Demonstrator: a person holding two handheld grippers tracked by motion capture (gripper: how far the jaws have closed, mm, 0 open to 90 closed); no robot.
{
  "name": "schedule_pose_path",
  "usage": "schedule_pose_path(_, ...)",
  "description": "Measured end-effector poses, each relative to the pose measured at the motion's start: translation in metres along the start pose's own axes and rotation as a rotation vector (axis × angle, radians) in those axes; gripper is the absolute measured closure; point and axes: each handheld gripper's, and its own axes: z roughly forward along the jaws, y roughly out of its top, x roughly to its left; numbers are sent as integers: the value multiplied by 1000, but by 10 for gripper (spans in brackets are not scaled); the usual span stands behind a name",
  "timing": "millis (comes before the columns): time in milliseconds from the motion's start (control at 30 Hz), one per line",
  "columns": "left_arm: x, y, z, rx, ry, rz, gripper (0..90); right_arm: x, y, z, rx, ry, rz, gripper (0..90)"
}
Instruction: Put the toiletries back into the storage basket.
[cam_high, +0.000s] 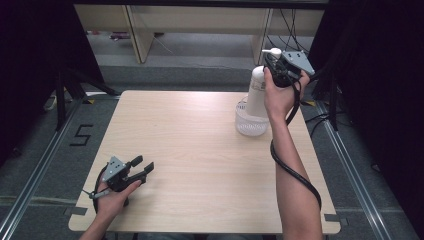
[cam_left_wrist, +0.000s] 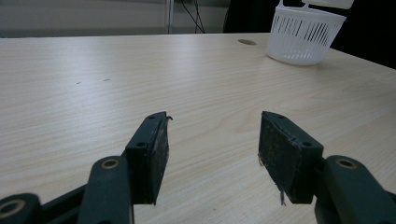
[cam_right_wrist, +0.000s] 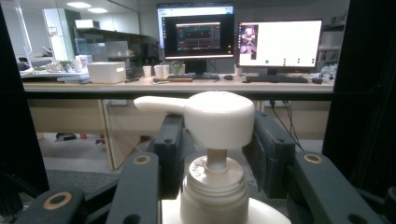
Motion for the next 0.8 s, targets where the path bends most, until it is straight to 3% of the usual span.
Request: schedule_pose_path(800,0,0,0,1,-2,-1,421,-1,-12,11,33,2,1,600)
